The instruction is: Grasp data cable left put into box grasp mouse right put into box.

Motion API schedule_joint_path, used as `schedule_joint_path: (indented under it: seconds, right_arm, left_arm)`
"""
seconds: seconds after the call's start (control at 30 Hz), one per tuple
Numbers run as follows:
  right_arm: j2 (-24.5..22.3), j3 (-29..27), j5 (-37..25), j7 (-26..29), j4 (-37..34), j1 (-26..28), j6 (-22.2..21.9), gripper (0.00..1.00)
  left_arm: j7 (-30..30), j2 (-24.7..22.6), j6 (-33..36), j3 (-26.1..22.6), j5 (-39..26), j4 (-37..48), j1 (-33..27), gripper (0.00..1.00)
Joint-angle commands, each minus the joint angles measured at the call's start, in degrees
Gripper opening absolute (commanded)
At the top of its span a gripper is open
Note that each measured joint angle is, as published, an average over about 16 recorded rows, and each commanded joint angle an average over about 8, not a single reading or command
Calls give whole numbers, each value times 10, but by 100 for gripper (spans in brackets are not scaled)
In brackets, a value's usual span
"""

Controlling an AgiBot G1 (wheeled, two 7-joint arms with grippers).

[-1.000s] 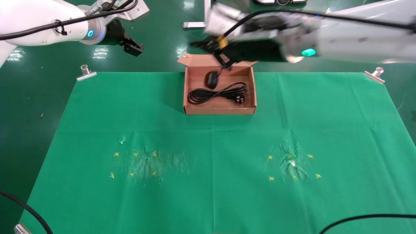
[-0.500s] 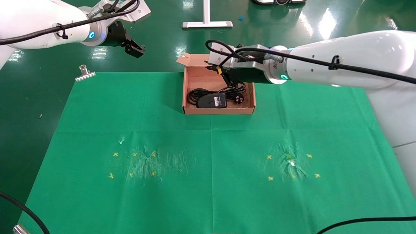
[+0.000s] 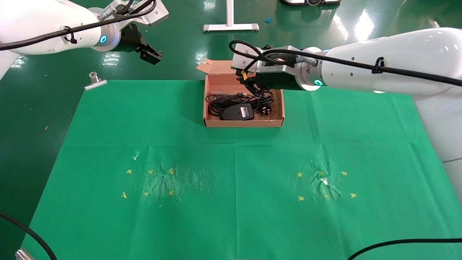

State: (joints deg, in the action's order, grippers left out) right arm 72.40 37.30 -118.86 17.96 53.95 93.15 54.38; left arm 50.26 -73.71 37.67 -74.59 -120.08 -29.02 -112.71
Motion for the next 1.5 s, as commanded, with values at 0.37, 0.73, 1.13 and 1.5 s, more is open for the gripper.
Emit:
schedule_joint_path:
  seconds: [0.37, 0.73, 1.13, 1.5]
  right_arm:
    - [-22, -12, 45, -5, 14, -16, 21, 100]
    - [-90, -51, 184, -18, 49, -74, 77, 100]
    - [-164, -93, 338, -32, 88, -137, 139, 100]
    - [-233, -132, 479, -45, 123, -195, 196, 100]
  left_arm:
    - [0, 0, 0, 0, 1, 0, 0, 100]
    - [0, 0, 0, 0, 1, 0, 0, 100]
    - [0, 0, 0, 0, 1, -1, 0, 100]
    - [-20, 20, 24, 30, 40, -23, 27, 100]
